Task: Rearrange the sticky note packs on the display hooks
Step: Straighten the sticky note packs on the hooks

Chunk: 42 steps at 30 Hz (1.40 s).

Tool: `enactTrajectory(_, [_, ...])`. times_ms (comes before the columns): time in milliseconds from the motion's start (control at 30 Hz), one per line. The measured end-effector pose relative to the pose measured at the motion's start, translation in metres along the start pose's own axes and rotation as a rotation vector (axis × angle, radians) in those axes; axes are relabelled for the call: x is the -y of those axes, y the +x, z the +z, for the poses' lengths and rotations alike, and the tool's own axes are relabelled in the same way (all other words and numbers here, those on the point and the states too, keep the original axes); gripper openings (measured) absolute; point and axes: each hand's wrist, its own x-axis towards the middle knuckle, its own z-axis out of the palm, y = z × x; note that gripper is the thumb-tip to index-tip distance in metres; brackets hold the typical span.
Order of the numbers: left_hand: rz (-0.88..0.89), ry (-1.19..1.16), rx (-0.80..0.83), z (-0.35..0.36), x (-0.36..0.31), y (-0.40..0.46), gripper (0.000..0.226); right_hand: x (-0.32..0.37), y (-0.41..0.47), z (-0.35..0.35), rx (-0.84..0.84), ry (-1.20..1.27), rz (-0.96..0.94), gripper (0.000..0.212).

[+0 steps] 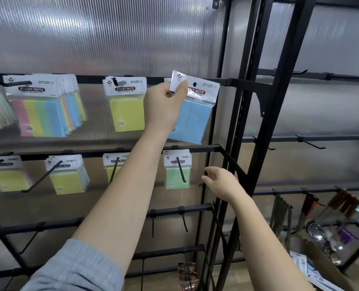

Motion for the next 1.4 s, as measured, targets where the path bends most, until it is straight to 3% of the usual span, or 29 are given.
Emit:
enactTrajectory(367, [0.027,0.071,-0.052,0.006,0.02,0.01,0.049,-0.003,0.007,0.003,0.029,-0.051,0.0,0.051])
enactTrajectory(533, [-0.011,0.115,-0.056,0.008,0.029,0.022,0.033,-0.002,0.012,0.004,0.035,-0.06,-0.002,0.051])
enactTrajectory(767, [-0.07,0.283,-0.15,0.016,0.037,0.042,0.04,0.002,0.019,0.004,0.036,-0.058,-0.011,0.05])
enactTrajectory(1167, [-0.136,0.309,-0.163,-0.001,0.037,0.029,0.013,0.011,0.005,0.002,-0.002,-0.042,-0.052,0.05])
enactTrajectory(1400, [-0.215,0.425,-0.152,-0.041,0.03,-0.007,0.024,0.014,-0.023,0.002,-0.09,0.09,-0.045,0.045])
